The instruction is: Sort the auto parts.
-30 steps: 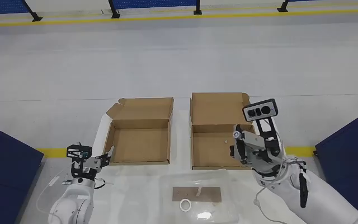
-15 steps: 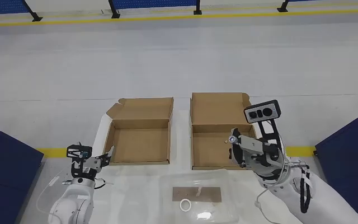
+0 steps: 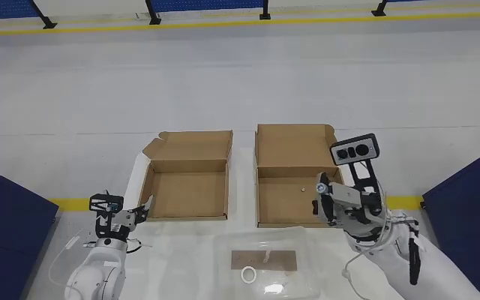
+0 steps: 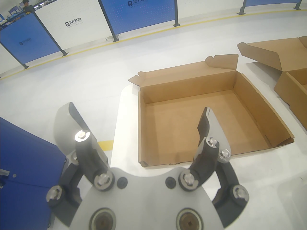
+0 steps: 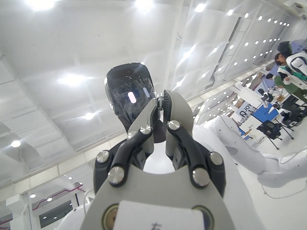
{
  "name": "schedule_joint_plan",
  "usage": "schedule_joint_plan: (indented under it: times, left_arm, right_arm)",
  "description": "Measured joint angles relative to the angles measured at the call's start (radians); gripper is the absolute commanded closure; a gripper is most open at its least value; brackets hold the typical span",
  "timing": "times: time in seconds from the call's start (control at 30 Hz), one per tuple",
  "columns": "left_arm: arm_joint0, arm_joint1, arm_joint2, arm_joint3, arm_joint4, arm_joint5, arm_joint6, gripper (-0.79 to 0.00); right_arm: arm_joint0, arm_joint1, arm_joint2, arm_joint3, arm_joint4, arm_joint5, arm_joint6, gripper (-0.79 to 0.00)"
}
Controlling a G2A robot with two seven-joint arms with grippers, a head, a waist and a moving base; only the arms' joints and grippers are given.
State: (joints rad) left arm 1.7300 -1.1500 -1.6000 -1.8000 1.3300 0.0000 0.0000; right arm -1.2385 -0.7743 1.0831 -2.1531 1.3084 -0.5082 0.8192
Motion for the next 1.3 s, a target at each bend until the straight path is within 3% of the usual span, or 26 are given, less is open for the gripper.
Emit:
schedule_joint_plan:
  times: [0.67,1.3]
  left_arm:
    - [0.0,0.0,0.0,0.0,0.0,0.0,0.0,-0.785]
    - [0.0,0.0,0.0,0.0,0.0,0.0,0.0,-0.785]
  right_arm:
    - [-0.055,-0.055,0.063,-0.031,0.085,0.016,0.042,0.0]
    - [-0.069,-0.067,0.098,-0.046,0.031,0.057,0.014,0.0]
